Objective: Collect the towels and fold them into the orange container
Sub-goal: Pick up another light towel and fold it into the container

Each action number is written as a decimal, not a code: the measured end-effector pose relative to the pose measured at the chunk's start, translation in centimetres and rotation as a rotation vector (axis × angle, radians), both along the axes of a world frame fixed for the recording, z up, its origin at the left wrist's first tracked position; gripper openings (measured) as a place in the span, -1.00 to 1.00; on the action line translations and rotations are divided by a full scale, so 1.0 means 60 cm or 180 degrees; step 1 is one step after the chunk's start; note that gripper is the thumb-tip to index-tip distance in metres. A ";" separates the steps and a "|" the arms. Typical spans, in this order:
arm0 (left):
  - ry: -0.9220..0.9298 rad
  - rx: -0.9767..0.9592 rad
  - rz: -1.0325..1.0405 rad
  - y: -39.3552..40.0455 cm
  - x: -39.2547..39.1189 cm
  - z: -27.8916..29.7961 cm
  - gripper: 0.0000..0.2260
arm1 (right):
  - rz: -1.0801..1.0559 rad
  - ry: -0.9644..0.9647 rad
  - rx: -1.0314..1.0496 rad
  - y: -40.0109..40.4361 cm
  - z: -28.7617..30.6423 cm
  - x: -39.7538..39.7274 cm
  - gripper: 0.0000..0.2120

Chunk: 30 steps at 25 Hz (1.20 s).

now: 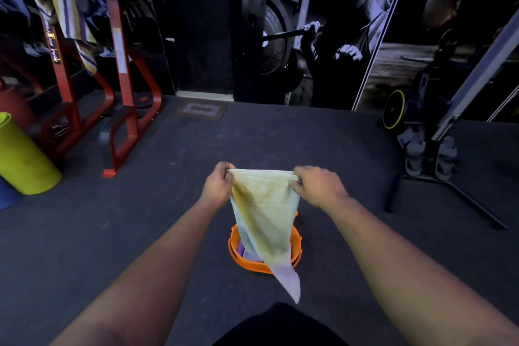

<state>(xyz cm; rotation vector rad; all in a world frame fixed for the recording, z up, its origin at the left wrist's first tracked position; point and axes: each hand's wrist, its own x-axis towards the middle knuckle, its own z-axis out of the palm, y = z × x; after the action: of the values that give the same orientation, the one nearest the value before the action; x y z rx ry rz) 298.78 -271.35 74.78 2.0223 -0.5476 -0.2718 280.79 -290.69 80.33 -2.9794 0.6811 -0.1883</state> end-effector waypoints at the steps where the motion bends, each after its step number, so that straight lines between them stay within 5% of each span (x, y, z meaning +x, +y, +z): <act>1: 0.0048 -0.0086 0.0032 -0.007 -0.001 0.002 -0.83 | -0.0020 -0.0083 0.0064 -0.002 0.004 -0.002 -0.82; 4: 0.0267 -0.0424 0.0158 -0.022 -0.003 0.005 -0.81 | -0.0104 -0.0384 0.0415 -0.011 0.005 -0.003 -0.79; 8: 0.0558 -0.1177 0.0157 -0.034 -0.010 0.021 -0.83 | -0.0023 -0.1442 0.1793 -0.028 -0.002 -0.007 -0.75; 10: 0.0579 -0.1540 -0.0077 -0.026 -0.015 0.037 -0.67 | 0.0114 -0.1956 0.2589 -0.025 0.006 -0.005 -0.72; 12: 0.0703 -0.1099 -0.0677 -0.015 -0.009 0.032 -0.55 | 0.0116 -0.2259 0.3294 -0.017 0.027 0.001 -0.66; 15: 0.0766 -0.0742 -0.0928 -0.003 -0.011 0.025 -0.85 | 0.0012 -0.2927 0.3981 -0.018 0.056 0.008 -0.54; 18: 0.1416 -0.1460 -0.0771 -0.032 -0.022 0.086 -0.85 | -0.0093 -0.2149 0.3881 -0.021 0.034 -0.004 -0.45; 21: 0.1979 -0.2137 -0.0724 -0.051 -0.005 0.152 -0.68 | -0.0238 -0.0913 0.4040 0.002 -0.045 -0.017 -0.71; 23: 0.2165 -0.2066 -0.0941 -0.034 0.010 0.130 -0.55 | -0.0388 -0.1301 0.4547 0.016 -0.070 -0.012 -0.84; 27: 0.2059 -0.0590 -0.1200 0.024 -0.014 0.020 -0.74 | -0.0642 -0.1873 0.4565 0.002 -0.064 -0.008 -0.83; 30: 0.2023 -0.1042 -0.0669 0.014 -0.004 0.000 -0.80 | -0.0847 -0.1640 0.4180 -0.009 -0.077 -0.014 -0.78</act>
<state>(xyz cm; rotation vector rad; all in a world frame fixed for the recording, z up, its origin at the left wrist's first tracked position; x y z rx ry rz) 298.54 -270.49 74.79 1.4528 -0.3654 -0.8576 279.95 -291.21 75.69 -1.5089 0.7094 -0.3325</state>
